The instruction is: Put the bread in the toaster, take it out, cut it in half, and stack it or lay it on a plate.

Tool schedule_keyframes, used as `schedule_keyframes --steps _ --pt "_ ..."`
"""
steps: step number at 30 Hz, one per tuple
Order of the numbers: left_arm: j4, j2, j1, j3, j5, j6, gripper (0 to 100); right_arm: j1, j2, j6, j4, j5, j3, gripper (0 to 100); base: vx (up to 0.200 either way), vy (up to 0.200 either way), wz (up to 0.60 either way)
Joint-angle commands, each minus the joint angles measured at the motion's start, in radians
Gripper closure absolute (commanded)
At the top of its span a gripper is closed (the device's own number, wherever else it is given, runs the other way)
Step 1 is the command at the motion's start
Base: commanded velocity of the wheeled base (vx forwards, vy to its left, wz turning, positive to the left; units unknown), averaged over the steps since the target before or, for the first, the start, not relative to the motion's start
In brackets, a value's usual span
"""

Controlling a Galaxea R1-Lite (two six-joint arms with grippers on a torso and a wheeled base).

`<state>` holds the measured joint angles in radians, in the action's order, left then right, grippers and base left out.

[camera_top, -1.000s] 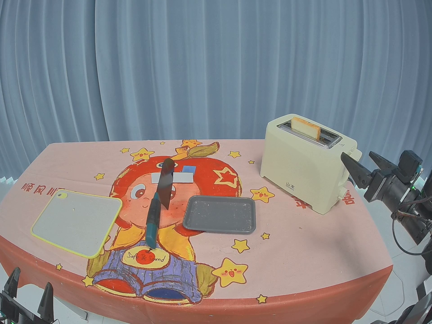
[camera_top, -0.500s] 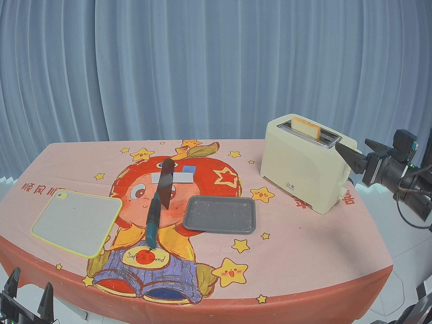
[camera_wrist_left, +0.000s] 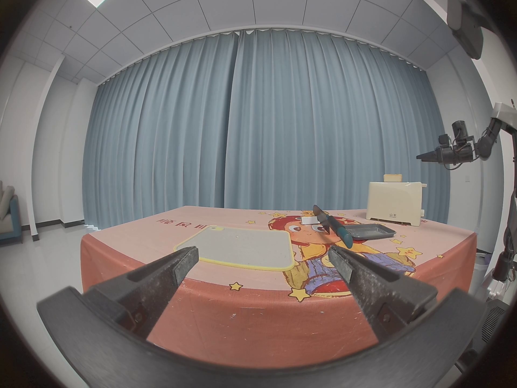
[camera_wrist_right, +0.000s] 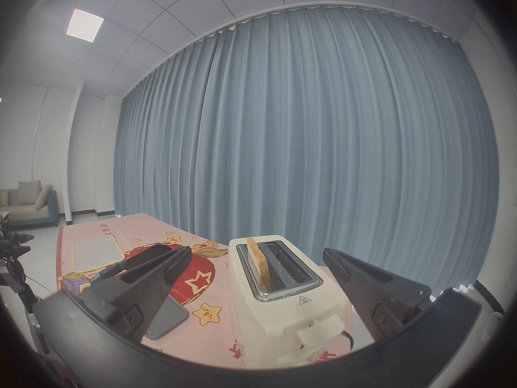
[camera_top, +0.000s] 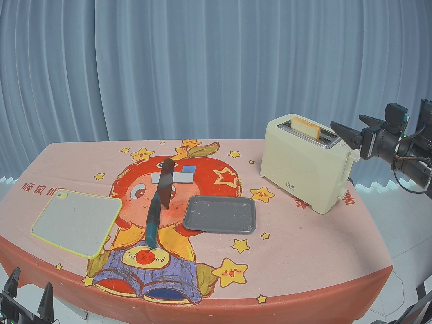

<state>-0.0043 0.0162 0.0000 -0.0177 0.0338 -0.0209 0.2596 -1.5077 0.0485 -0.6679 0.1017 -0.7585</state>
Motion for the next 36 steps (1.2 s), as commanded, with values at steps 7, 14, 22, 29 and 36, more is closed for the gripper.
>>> schedule_keyframes --steps 7,14,22,29,36 --pt "0.0 -0.007 0.0 0.018 0.0 -0.001 0 0.006 -0.198 0.01 -0.001 0.001 -0.091 0 0.0 0.0 0.0" --pt "0.0 -0.007 0.0 0.018 0.0 -0.001 0 0.013 -0.293 0.011 0.001 -0.01 -0.17 0 0.0 0.0 0.0" --pt "0.0 -0.007 0.0 0.018 0.0 -0.001 0 0.009 -0.364 0.019 0.001 -0.027 -0.239 0 0.0 0.0 0.0" --pt "0.0 -0.007 0.0 0.018 0.0 -0.001 0 0.009 -0.399 0.019 0.001 -0.03 -0.271 0 0.0 0.0 0.0" --pt "0.0 -0.007 0.0 0.018 0.0 -0.001 0 0.01 -0.408 0.019 0.001 -0.04 -0.275 100 0.0 0.0 0.0"
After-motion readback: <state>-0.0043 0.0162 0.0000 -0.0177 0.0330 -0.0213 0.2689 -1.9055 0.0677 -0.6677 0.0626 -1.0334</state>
